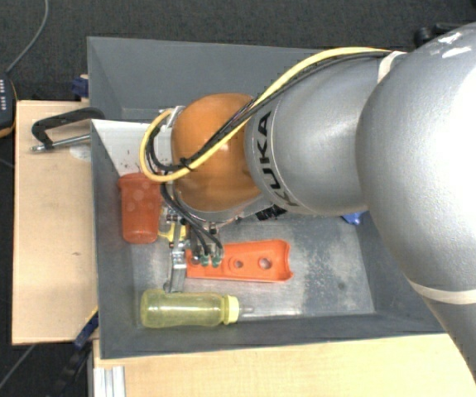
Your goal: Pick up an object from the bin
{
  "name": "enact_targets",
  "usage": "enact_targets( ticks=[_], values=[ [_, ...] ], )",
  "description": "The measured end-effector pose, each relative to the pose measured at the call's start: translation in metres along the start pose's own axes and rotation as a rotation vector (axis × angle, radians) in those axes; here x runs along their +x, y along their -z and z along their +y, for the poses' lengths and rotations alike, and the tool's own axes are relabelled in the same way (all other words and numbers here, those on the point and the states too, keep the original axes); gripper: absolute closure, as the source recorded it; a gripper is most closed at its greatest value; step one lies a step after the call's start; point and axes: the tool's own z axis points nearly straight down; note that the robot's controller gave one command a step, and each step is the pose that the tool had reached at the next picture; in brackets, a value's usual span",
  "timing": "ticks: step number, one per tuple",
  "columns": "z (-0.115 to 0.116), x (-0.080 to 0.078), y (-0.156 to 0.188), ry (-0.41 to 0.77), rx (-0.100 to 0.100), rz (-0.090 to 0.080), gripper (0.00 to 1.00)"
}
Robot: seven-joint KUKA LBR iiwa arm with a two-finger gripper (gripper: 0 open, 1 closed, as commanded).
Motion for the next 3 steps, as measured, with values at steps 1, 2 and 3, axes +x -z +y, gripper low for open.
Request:
enact_targets(
  ticks=[1,2,3],
  values=[
    [-0.001,-0.002,0.005,-0.002,-0.002,-0.008,0.0],
    [-0.048,0.005,-0.032,0.05,-0.004,-0.008,0.0],
    [-0.088,0.006,-0.052,0.101,-0.002,-0.019,0.0]
  ],
)
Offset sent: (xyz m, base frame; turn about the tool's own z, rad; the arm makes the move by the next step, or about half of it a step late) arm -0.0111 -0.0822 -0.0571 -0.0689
